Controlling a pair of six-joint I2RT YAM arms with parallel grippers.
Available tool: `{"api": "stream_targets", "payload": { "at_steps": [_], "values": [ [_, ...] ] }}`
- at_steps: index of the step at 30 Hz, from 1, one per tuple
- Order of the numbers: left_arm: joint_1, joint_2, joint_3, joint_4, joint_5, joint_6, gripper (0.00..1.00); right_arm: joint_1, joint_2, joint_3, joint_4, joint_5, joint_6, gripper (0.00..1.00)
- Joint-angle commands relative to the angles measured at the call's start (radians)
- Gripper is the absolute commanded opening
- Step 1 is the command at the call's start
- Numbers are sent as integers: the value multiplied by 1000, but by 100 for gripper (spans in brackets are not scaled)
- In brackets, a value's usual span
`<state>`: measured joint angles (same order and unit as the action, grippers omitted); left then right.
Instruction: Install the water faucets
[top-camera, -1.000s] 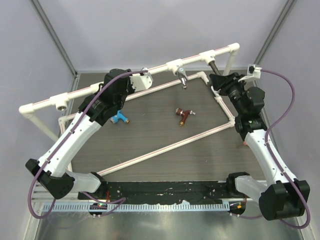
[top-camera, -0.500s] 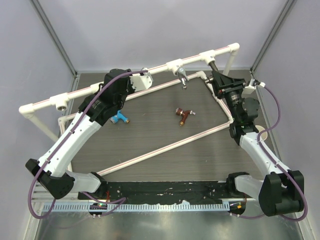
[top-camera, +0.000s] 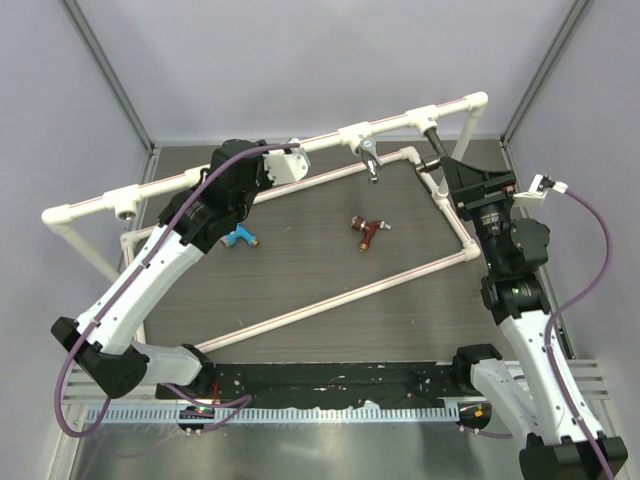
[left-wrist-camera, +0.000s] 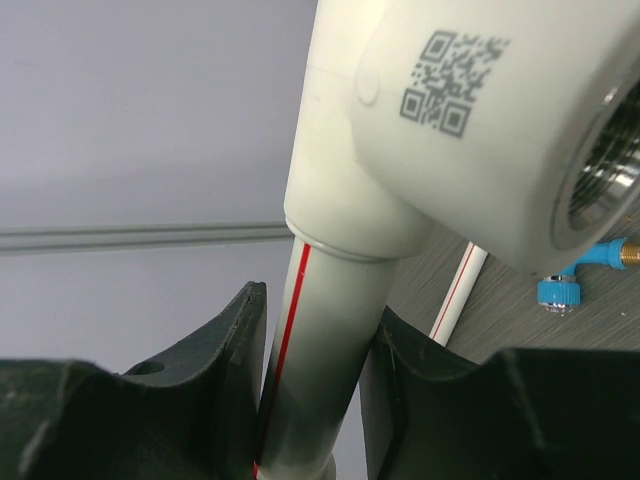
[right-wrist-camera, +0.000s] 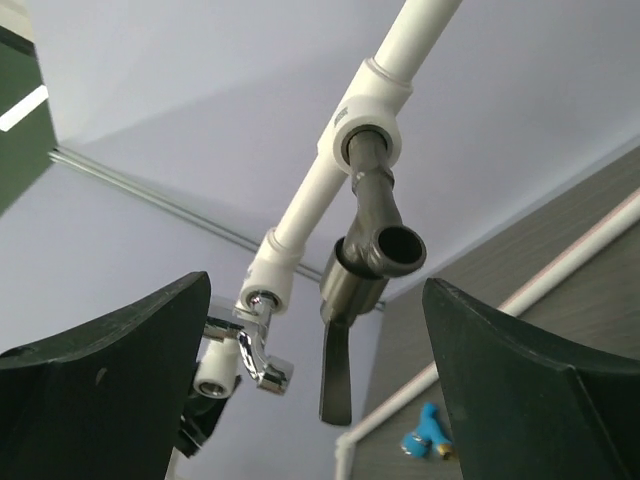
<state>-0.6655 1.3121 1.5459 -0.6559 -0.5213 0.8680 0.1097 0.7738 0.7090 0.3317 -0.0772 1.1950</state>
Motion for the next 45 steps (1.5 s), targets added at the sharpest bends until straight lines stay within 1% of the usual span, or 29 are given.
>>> {"api": "stream_targets", "payload": {
  "at_steps": [1, 2, 4, 5, 6, 8, 9, 11, 12, 15, 16, 18, 19, 21, 22, 23, 26, 28, 29, 33, 37, 39, 40, 42, 43, 44, 45],
  "values": [
    [-11, -4, 17, 52, 32, -164, 0, -4, -115, 72, -296, 126, -322, 93],
    [-13, -4, 19, 53, 32, -164, 0, -2, -128, 76, -365, 148, -412, 93],
    [-13, -4, 19, 53, 33, -164, 0, -2, -139, 112, -433, 166, -515, 94],
    [-11, -7, 17, 52, 33, -165, 0, -2, -136, 130, -489, 143, -597, 94],
    [-11, -5, 19, 52, 33, -165, 0, -4, -130, 176, -522, 136, -738, 94],
    [-13, -7, 17, 52, 35, -165, 0, -2, -110, 219, -603, 117, -907, 94],
    [-11, -10, 16, 55, 37, -165, 0, -4, -110, 239, -612, 111, -1039, 94],
    [-13, -10, 16, 53, 37, -165, 0, -2, -122, 244, -593, 100, -1153, 94],
    [-13, -8, 16, 53, 35, -165, 0, -2, -125, 241, -582, 99, -1261, 94],
    [-13, -8, 17, 55, 38, -167, 0, -1, -114, 248, -542, 93, -1422, 94],
    [-11, -8, 16, 55, 43, -165, 0, -1, -107, 251, -534, 90, -1537, 94],
    [-11, -8, 16, 55, 41, -165, 0, 24, -74, 277, -548, 39, -1661, 93],
    [-11, -7, 16, 56, 43, -164, 0, 42, -65, 288, -563, 50, -1786, 92],
    [-11, -7, 14, 56, 44, -164, 0, 85, -41, 317, -562, 60, -1871, 90],
    [-13, -7, 14, 56, 44, -165, 0, 93, -33, 323, -537, 60, -1900, 90],
    [-13, -8, 14, 59, 44, -164, 0, 97, -22, 331, -531, 53, -1963, 89],
    [-13, -10, 13, 58, 41, -165, 0, 119, 31, 401, -566, 45, -2047, 89],
    [-11, -10, 13, 56, 40, -164, 0, 156, 68, 418, -582, 60, -2086, 89],
    [-13, -11, 14, 56, 40, -165, 0, 169, 77, 422, -579, 107, -2112, 88],
    [-13, -11, 16, 53, 38, -165, 0, 234, 128, 426, -577, 177, -2176, 89],
    [-13, -8, 16, 52, 33, -164, 0, 262, 163, 406, -527, 197, -2197, 88],
    [-14, -10, 17, 52, 33, -165, 0, 265, 174, 386, -488, 212, -2195, 86],
    [-13, -7, 19, 49, 32, -164, 0, 266, 176, 377, -441, 217, -2191, 84],
    [-14, -8, 19, 47, 30, -165, 0, 265, 188, 366, -418, 218, -2186, 79],
    [-14, -8, 19, 47, 30, -165, 0, 265, 193, 366, -415, 215, -2169, 75],
    [-13, -7, 17, 47, 30, -165, 0, 265, 197, 363, -408, 212, -2155, 69],
    [-14, -8, 19, 47, 30, -165, 0, 265, 199, 360, -402, 208, -2143, 65]
  ]
}}
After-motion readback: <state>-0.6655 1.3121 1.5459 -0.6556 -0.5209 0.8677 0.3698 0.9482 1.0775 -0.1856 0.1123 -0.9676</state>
